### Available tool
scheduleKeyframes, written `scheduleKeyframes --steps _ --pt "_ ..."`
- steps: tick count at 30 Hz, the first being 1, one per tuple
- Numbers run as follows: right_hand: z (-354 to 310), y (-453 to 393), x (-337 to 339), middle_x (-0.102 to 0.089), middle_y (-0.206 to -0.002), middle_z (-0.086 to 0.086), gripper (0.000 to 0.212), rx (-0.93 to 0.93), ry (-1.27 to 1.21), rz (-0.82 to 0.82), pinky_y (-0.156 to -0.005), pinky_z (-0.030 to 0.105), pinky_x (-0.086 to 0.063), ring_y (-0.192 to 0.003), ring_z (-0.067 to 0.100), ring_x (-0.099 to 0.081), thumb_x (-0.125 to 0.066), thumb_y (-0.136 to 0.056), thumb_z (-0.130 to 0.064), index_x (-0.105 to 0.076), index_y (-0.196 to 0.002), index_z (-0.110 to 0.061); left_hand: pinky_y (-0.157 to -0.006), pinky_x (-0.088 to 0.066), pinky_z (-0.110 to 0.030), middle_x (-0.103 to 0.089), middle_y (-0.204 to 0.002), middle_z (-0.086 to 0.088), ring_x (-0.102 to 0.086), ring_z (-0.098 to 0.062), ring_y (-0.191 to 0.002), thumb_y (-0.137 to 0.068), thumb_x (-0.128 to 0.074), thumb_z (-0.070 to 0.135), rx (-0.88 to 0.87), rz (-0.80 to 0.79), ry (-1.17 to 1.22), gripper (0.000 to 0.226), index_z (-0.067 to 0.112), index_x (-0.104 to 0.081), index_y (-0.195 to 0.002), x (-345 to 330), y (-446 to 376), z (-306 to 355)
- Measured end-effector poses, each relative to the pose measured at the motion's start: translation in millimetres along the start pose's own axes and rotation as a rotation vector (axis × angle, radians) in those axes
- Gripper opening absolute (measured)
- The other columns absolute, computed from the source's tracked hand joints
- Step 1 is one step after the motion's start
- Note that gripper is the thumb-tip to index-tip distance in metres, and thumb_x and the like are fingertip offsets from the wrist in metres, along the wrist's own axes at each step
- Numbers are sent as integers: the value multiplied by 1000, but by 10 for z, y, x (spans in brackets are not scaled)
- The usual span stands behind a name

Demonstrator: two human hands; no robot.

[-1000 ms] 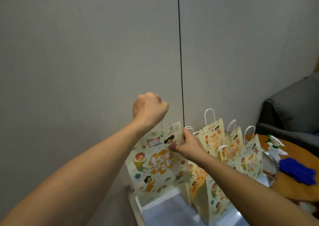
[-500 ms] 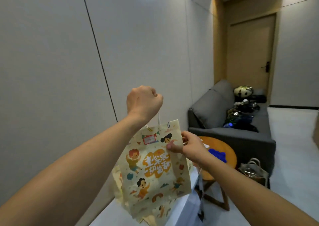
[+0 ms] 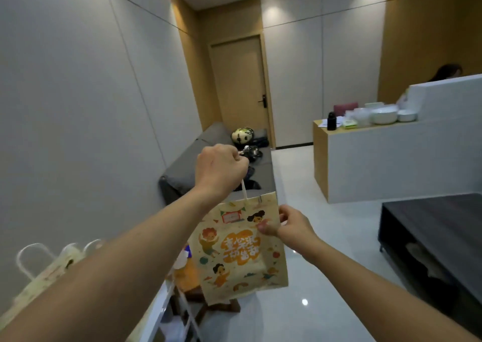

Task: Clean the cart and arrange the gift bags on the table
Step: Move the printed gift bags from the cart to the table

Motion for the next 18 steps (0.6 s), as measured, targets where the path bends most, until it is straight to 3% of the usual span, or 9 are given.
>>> scheduleKeyframes --steps 4,7,13,18 --pt "563 -18 1063 -70 -100 -5 32 -87 13 171 -72 30 -57 -89 12 -69 -81 -83 -36 -62 -106 -25 -51 -27 -29 -40 -44 3 -36 -11 -47 -85 -58 18 -91 -113 129 43 17 -41 -45 -887 -162 891" --pt "950 81 1791 -72 -100 -8 31 -160 20 299 -77 33 -60 -89 11 -70 -80 -84 -37 -62 -106 -26 -51 -41 -32 -45 -46 0 -40 -14 -47 -85 -59 19 -152 -232 240 39 12 -48 -48 -1496 -230 1552" --pt "1599 441 3062 -75 -100 -9 29 -319 -15 583 -84 42 -61 -91 10 -73 -81 -81 -34 -65 -105 -29 -55 -41 -31 -43 -47 2 -41 -15 -50 -85 -59 17 -312 -414 454 41 15 -45 -47 -2534 -236 2919" --pt "1748 749 3949 -70 -99 -11 31 -349 90 897 -69 30 -60 -86 5 -69 -79 -81 -38 -56 -103 -35 -51 -37 -30 -49 -50 -1 -47 -20 -54 -86 -58 21 -468 -546 576 36 15 -50 -50 -3279 -164 4049"
Point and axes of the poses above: each hand's wrist, its own y-axis away from the middle knuckle, its own x-axis out of the back of the hand, z = x × y, the point moved 5 cm from there along -y, towards the middle knuckle
